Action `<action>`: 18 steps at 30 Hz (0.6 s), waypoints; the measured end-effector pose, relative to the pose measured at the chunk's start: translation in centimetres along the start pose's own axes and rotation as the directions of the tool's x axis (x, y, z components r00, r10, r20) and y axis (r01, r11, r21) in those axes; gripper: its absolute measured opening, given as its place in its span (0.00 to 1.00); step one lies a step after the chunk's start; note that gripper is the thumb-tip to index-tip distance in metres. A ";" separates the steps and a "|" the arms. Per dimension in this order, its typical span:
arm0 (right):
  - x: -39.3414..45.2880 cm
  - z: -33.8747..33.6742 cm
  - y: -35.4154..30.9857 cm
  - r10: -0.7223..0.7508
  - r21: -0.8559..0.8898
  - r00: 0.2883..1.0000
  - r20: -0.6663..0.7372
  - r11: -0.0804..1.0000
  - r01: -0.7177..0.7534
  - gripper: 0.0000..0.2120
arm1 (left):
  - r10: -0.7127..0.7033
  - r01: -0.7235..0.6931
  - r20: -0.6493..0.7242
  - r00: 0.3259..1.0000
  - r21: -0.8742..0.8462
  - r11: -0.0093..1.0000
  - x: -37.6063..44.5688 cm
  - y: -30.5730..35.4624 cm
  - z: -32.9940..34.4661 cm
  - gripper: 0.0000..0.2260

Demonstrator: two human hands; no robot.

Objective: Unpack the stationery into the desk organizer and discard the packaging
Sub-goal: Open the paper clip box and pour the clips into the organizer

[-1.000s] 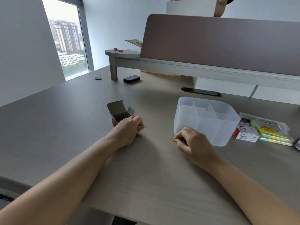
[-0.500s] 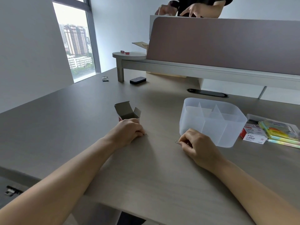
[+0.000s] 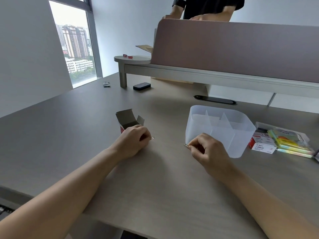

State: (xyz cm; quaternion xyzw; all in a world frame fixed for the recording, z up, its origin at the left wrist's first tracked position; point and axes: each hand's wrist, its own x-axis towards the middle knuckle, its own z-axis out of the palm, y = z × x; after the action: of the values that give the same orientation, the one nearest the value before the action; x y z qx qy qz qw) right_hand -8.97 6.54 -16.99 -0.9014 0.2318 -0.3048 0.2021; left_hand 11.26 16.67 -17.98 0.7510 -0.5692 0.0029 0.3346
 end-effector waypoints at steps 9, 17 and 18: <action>2.1 -5.3 -0.3 0.053 0.062 0.982 -0.179 0.997 -0.043 0.04 | -0.031 0.021 -0.024 0.999 -0.334 0.942 4.2 5.5 -0.4 0.07; 6.3 -5.8 0.9 0.133 -0.032 0.991 0.012 0.991 -0.132 0.05 | 0.015 -0.019 -0.013 1.000 -0.400 0.916 8.0 7.7 -0.2 0.10; 6.4 -5.7 1.0 0.147 -0.039 0.988 0.042 0.989 -0.146 0.05 | 0.020 -0.020 -0.005 1.000 -0.404 0.914 8.2 7.8 -0.1 0.06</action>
State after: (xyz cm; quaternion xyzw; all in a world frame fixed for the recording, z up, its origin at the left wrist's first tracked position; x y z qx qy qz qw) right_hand -8.41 1.01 -10.40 -0.8920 0.2984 -0.2647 0.2128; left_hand 7.49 8.73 -10.80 0.6598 -0.5651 -0.1112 0.4826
